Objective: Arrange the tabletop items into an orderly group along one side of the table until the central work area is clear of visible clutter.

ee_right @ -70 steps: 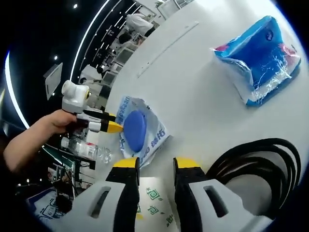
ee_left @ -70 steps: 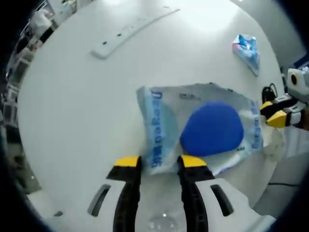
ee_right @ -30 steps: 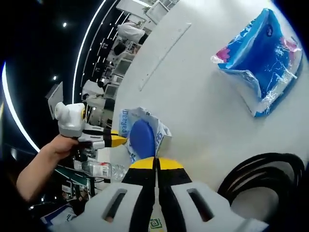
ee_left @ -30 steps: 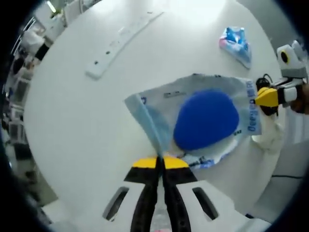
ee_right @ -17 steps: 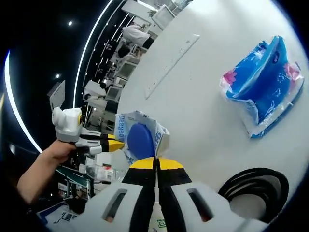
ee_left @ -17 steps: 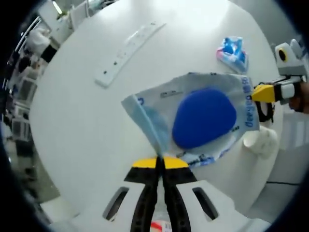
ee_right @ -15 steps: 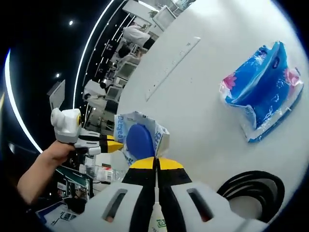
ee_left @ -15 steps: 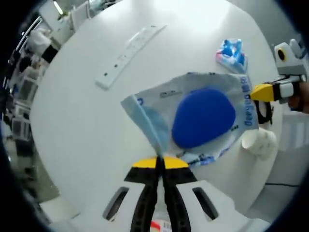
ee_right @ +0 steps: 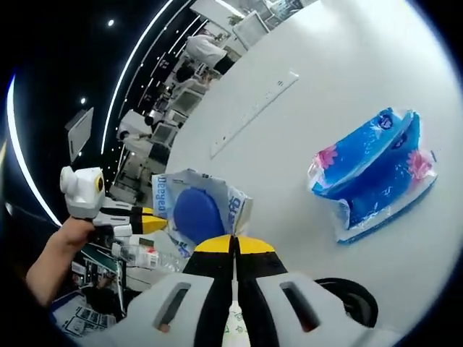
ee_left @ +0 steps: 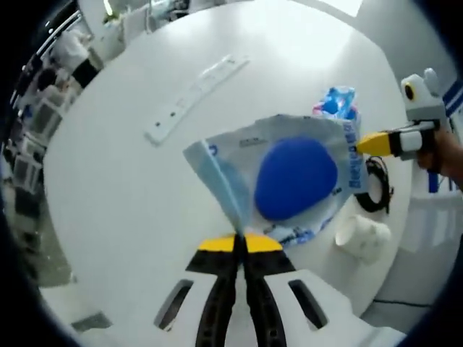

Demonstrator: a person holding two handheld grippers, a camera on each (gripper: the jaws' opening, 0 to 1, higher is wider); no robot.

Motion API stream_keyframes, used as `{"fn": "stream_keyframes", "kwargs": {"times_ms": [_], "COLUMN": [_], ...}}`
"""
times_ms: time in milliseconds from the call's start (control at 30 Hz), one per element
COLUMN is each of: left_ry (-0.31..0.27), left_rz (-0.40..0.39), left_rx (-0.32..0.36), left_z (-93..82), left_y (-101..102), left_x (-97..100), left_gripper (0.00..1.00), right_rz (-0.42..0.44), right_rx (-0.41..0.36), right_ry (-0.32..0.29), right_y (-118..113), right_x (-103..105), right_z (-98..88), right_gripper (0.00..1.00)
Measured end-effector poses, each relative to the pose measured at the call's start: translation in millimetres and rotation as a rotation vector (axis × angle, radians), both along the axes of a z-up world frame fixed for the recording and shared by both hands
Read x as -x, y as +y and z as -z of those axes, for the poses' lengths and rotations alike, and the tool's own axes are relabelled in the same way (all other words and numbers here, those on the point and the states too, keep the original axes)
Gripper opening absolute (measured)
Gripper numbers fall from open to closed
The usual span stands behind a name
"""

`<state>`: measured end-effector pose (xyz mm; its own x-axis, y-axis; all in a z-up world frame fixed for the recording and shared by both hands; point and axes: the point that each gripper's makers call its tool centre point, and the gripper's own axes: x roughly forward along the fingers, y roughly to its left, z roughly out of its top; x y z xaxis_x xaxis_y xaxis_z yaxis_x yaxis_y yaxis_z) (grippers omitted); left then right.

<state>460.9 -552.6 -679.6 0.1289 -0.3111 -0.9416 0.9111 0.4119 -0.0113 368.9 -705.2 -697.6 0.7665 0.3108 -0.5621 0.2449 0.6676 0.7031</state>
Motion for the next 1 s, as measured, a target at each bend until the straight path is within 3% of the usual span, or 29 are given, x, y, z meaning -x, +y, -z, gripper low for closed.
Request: {"fn": "stream_keyframes", "kwargs": {"times_ms": [500,1000], "left_ry": [0.044,0.076], "left_rz": [-0.095,-0.186], "left_rx": [0.097,0.159], "left_z": [10.9,40.8], "left_y": [1,6], "left_x": [21.0,39.2], "left_gripper": [0.00,0.00], "right_rz": [-0.082,-0.192], "right_rx": [0.116,0.238], "right_ry": [0.025,0.055], "right_y": [-12,-12], "right_x": [-7,-13], "right_z": [6.1,18.9], "right_gripper": [0.00,0.00]}}
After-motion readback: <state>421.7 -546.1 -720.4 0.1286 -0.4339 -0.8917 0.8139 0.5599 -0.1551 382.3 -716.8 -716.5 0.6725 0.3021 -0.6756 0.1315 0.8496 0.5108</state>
